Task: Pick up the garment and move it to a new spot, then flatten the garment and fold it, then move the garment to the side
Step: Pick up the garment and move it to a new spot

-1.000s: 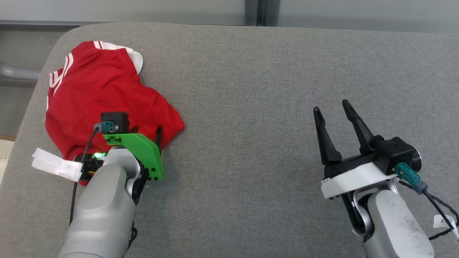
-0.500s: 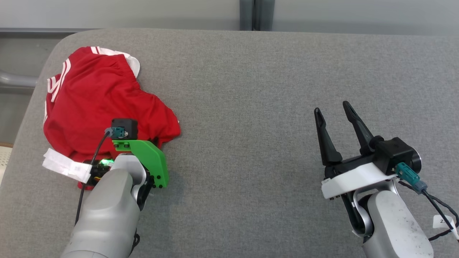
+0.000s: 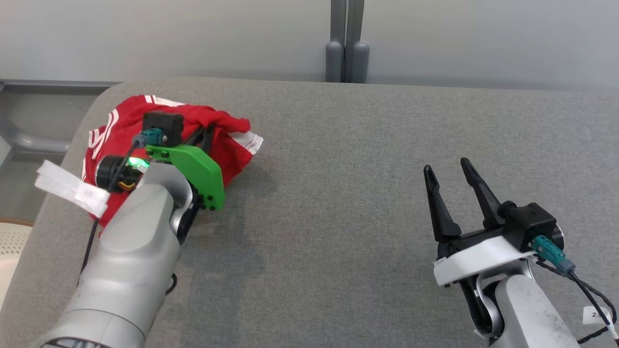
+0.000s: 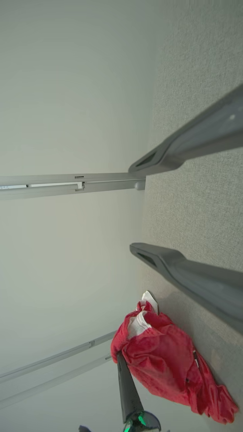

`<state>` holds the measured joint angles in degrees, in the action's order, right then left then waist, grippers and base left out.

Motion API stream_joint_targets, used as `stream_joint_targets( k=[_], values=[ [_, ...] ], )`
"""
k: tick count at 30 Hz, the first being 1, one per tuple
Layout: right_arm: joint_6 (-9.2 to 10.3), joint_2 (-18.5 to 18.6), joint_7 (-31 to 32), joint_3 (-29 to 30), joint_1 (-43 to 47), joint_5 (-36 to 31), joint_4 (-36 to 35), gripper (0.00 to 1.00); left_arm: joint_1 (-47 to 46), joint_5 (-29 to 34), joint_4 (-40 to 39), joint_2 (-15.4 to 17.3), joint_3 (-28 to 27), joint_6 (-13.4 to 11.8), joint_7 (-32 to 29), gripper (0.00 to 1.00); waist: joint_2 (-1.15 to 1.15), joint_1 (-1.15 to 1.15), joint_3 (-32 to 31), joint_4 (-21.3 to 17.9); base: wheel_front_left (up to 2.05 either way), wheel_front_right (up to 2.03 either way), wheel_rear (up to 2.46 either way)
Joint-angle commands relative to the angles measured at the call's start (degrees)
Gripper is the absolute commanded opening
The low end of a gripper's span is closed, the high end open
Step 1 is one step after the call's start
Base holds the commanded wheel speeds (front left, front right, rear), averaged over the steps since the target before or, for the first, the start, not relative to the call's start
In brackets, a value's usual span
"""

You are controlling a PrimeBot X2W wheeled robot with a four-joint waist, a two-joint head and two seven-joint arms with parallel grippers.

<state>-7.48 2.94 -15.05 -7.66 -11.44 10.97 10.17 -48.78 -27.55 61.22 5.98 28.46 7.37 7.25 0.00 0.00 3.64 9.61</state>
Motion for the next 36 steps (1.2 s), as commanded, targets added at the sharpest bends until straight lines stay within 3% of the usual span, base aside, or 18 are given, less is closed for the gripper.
stream_joint_targets(
  k=[1,6,13,20,25,30,31,32,36],
  values=[
    [-0.02,0.1,-0.2,0.3,1.1,0.4,-0.1,1.00,-1.8,-0.8,-1.5,0.8,0.6,0.2,-0.8,0.00,0.00,0.00,-2.3,-2.0,0.00,0.00,0.00],
    [-0.02,0.0,-0.2,0.8,1.9,1.7,-0.6,1.00,-4.7,-7.3,-10.8,3.2,3.8,0.2,-7.2,0.00,0.00,0.00,-3.1,-5.8,0.00,0.00,0.00],
    [-0.02,0.0,-0.2,1.8,2.7,3.6,-1.1,1.00,-5.8,-17.9,-31.4,8.0,5.9,0.2,-16.3,0.00,0.00,0.00,-2.7,-12.0,0.00,0.00,0.00],
    [-0.02,0.0,-0.2,2.7,0.5,4.2,-2.1,1.00,-0.7,-19.7,-44.5,7.0,7.1,-1.9,-18.2,0.00,0.00,0.00,0.4,-17.5,0.00,0.00,0.00],
    [-0.02,0.0,-0.2,2.6,-0.8,4.6,-2.1,1.00,5.8,-18.8,-44.2,3.7,10.3,-2.4,-14.3,0.00,0.00,0.00,3.4,-19.9,0.00,0.00,0.00],
    [-0.02,0.0,-0.2,2.2,-2.0,4.7,-1.7,1.00,10.1,-15.4,-35.5,-0.1,16.0,-0.9,-7.2,0.00,0.00,0.00,5.1,-21.0,0.00,0.00,0.00],
    [-0.02,0.0,-0.2,2.1,-2.1,4.7,-1.6,1.00,10.5,-14.7,-33.7,-0.4,17.8,-0.7,-6.5,0.25,0.00,0.00,5.2,-21.1,0.00,0.00,0.00],
    [-0.02,0.0,-0.2,2.1,-2.3,4.6,-1.5,1.00,11.4,-14.8,-31.4,-1.0,19.3,-0.4,-5.7,1.00,0.00,0.00,5.3,-21.1,0.00,0.00,0.00],
    [-0.02,0.0,-0.2,2.1,-2.7,4.3,-1.3,1.00,11.2,-14.5,-25.7,-2.1,22.7,0.0,-2.2,1.00,0.00,0.00,4.8,-20.5,0.00,0.00,0.00]
  ],
)
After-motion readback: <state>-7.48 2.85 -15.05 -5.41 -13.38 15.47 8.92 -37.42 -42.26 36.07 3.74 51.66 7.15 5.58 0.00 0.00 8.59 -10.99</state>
